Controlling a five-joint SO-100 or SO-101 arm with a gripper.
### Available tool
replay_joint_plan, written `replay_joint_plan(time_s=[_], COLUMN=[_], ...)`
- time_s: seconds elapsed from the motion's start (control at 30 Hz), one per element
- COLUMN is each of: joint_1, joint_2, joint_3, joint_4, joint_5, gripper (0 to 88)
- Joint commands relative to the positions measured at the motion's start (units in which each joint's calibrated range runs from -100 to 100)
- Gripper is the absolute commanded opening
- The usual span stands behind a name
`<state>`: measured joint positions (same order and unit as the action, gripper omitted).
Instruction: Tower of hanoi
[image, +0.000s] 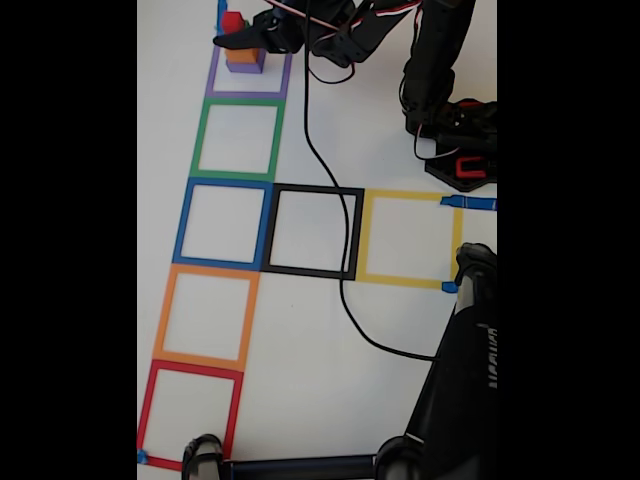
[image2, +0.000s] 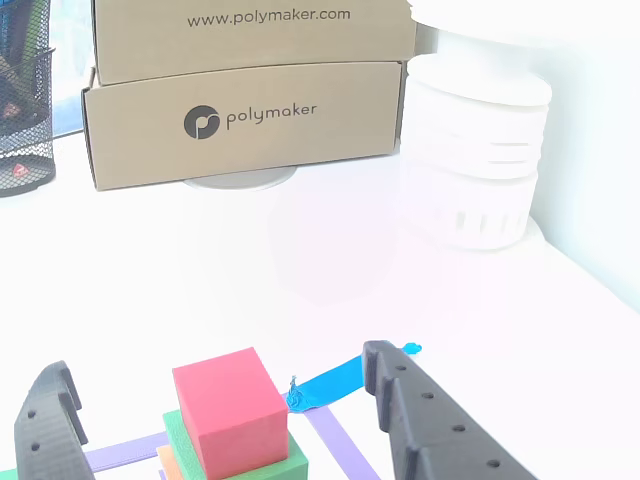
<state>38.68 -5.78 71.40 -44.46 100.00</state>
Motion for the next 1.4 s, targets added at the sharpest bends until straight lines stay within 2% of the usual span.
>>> replay_joint_plan(time_s=[0.0, 0.73, 1.1, 1.37], joint_1=[-1.38, -4.83, -5.22, -5.31], joint_2=[1.62, 9.30, 9.13, 9.21], joint_3=[-2.95, -4.49, -4.04, -4.04], joint_4=[-3.07, -7.77, -7.69, -7.53], joint_5=[0.00, 0.00, 0.00, 0.00], gripper=[33.7, 28.0, 16.3, 11.6])
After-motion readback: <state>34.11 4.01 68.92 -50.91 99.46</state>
